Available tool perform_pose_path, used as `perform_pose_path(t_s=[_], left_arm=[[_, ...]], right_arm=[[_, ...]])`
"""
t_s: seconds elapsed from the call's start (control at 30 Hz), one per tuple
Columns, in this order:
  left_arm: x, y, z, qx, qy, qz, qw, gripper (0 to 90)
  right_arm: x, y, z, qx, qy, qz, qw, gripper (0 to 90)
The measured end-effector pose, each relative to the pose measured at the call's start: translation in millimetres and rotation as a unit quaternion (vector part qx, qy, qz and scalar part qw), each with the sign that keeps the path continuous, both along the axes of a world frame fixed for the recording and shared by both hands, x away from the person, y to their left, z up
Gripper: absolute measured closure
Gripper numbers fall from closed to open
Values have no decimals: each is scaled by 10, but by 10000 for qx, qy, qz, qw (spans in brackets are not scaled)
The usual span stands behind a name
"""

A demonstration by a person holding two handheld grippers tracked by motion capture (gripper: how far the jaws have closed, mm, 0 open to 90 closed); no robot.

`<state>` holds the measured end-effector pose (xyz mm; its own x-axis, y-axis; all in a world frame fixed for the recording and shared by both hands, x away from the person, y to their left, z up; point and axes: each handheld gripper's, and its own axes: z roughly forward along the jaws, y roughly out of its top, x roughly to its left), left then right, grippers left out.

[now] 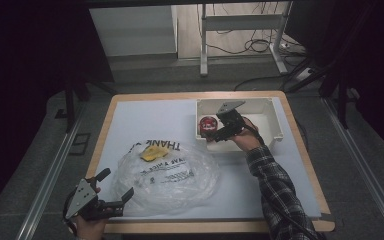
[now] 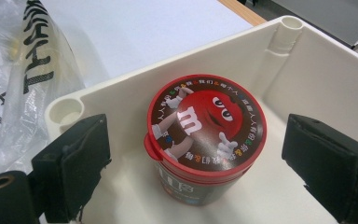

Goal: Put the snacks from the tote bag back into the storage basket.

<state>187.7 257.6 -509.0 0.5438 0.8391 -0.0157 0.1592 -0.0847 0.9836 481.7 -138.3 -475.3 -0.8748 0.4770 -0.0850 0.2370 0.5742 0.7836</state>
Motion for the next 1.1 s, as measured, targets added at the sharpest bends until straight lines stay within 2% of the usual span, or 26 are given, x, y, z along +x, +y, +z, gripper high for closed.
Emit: perform_pose_path(t_s=[0.6, 0.87, 1.1], left_arm=[[0, -6, -1, 17, -7, -7, 10000, 0], [1, -7, -1, 19, -7, -6, 10000, 0], [0, -11, -1, 26, -3, -9, 10000, 0]], right_arm=[[-117, -68, 42, 126, -65, -116, 9998, 60], [-165, -116, 28, 154, -12, -228, 9996, 37], [-224, -152, 16, 232, -79, -366, 9990, 28]])
